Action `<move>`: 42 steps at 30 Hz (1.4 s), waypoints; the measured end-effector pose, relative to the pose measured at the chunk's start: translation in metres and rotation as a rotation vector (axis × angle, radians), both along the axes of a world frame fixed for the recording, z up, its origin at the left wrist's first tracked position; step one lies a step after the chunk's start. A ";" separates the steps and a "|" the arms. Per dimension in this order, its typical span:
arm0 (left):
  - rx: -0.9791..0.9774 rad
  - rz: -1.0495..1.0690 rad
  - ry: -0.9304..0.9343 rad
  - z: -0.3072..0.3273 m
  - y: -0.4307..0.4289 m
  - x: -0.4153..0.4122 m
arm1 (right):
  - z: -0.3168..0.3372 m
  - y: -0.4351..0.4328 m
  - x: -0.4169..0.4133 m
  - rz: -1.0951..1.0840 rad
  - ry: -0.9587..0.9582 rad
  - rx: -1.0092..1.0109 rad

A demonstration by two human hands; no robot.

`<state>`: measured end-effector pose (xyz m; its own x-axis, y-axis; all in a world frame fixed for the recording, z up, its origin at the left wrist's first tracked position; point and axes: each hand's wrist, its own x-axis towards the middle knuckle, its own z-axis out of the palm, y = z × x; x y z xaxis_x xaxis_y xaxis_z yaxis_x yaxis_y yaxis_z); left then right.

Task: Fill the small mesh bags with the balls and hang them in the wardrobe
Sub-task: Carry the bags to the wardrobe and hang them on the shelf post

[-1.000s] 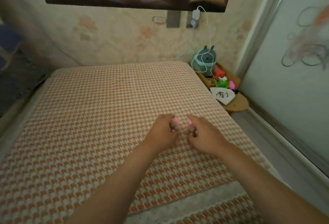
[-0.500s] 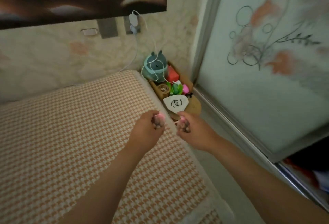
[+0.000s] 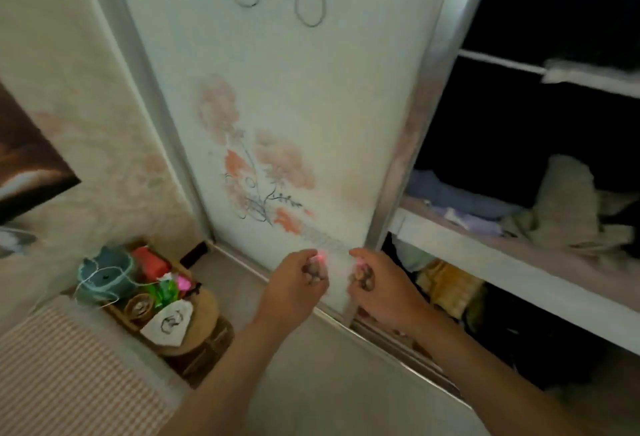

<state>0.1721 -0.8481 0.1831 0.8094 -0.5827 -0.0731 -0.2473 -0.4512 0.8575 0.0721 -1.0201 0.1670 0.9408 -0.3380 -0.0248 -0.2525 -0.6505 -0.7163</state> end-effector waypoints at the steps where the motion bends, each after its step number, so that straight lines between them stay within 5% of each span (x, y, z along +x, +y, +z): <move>1: -0.004 -0.049 0.001 0.011 -0.031 -0.006 | 0.017 -0.027 -0.012 -0.046 -0.003 -0.010; 9: -0.098 -0.425 0.025 0.069 -0.242 -0.083 | 0.072 -0.208 -0.137 -0.465 0.005 -0.069; 19: -0.008 -0.842 0.029 0.058 -0.436 -0.159 | 0.083 -0.324 -0.246 -0.791 0.373 -0.091; 26: 0.004 -0.983 -0.050 0.036 -0.528 -0.216 | 0.057 -0.383 -0.293 -0.959 0.430 -0.116; 42: 0.388 -0.901 -0.612 -0.011 -0.614 -0.285 | 0.000 -0.481 -0.362 -0.763 0.432 -0.246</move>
<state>-0.1124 -1.4618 0.1719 0.0735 -0.9909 -0.1127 -0.9395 -0.1067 0.3254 -0.2901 -1.5007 0.1673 0.3855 -0.9073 -0.1680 -0.8913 -0.3190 -0.3222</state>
